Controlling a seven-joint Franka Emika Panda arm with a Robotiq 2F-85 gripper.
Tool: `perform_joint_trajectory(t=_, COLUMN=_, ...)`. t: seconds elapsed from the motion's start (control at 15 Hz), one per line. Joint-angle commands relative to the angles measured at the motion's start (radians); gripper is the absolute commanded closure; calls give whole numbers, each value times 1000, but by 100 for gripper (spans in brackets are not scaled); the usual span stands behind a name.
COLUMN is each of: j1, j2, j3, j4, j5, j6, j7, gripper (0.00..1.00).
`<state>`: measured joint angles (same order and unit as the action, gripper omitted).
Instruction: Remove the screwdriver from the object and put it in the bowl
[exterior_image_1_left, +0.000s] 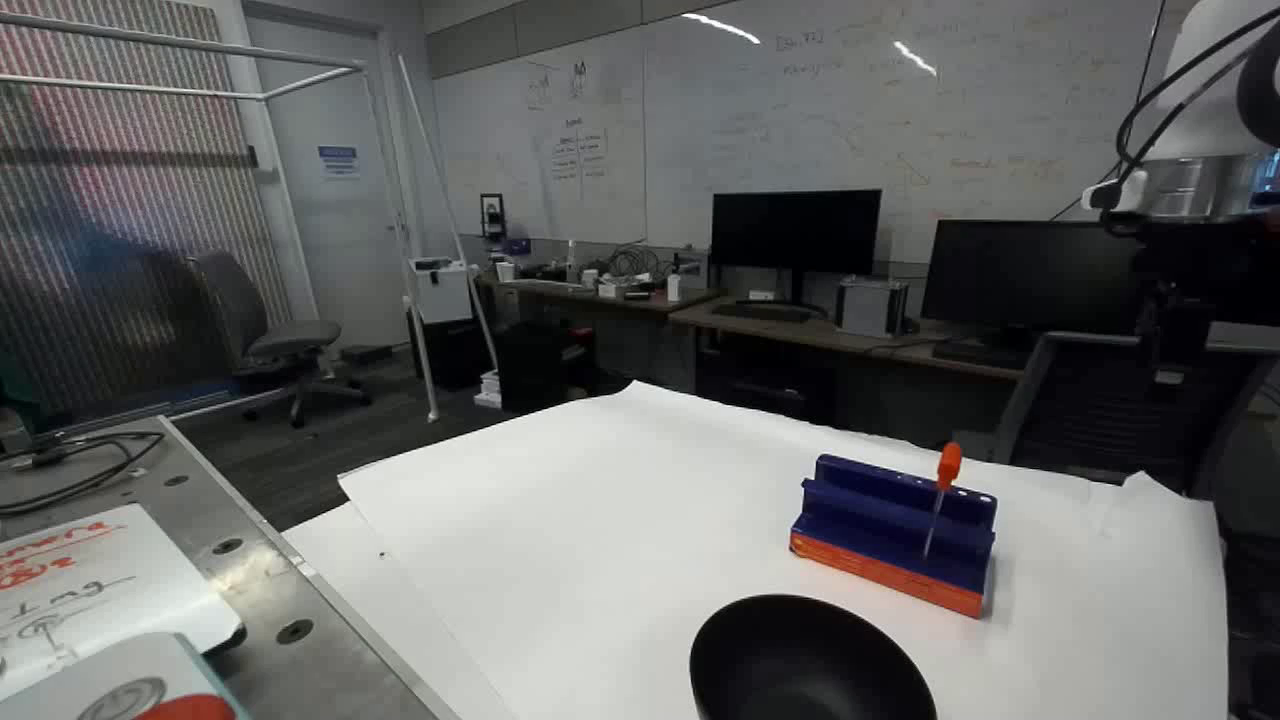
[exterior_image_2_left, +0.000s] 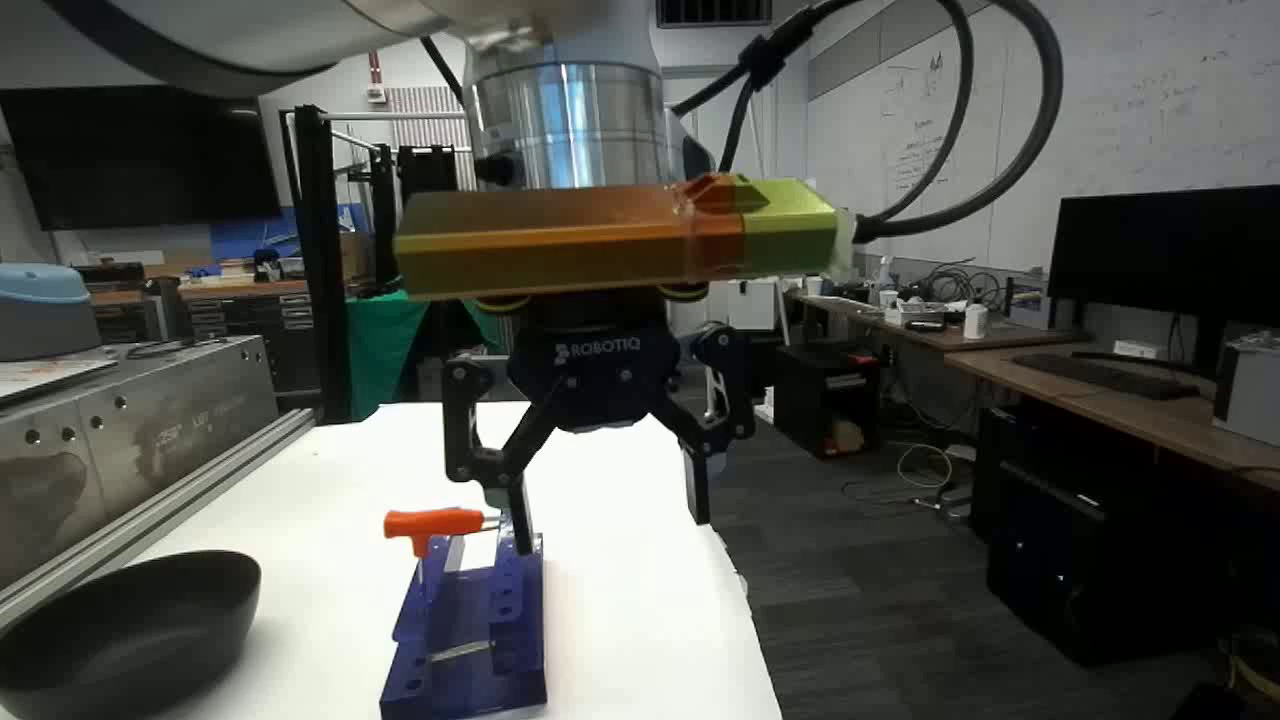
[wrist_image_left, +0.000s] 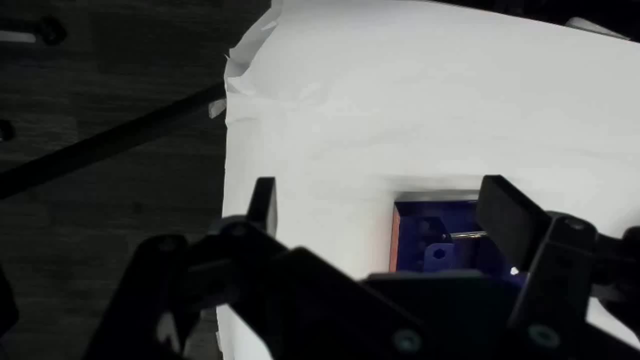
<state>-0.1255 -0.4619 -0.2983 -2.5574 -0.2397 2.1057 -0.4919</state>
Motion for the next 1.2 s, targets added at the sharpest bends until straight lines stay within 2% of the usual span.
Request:
perform_joint_trajectory(t=0.0, j1=-10, j2=1, j3=10, j4=3, j5=6, j6=-1, j7=-4, gripper=0)
perform_joint_trajectory(t=0.2, j1=-10, j2=1, j3=10, j4=7, j5=6, j6=-1, j7=-4, gripper=0)
perform_joint_trajectory(t=0.27, j1=-26, j2=27, j3=33, j4=24, j5=10, j6=1, j7=101, gripper=0)
perform_joint_trajectory(t=0.47, j1=-16, j2=98, j3=92, j4=55, j5=28, j6=-3, j7=291, gripper=0)
perform_joint_trajectory(t=0.6, j1=17, j2=144, j3=143, j4=93, j5=51, j6=-56, j7=346, gripper=0)
perform_joint_trajectory(t=0.87, j1=70, j2=231, j3=221, j4=176, j5=136, j6=-94, j7=437, gripper=0)
perform_joint_trajectory(t=1.13, j1=103, j2=314, j3=246, j4=267, j5=251, j6=-153, j7=451, gripper=0)
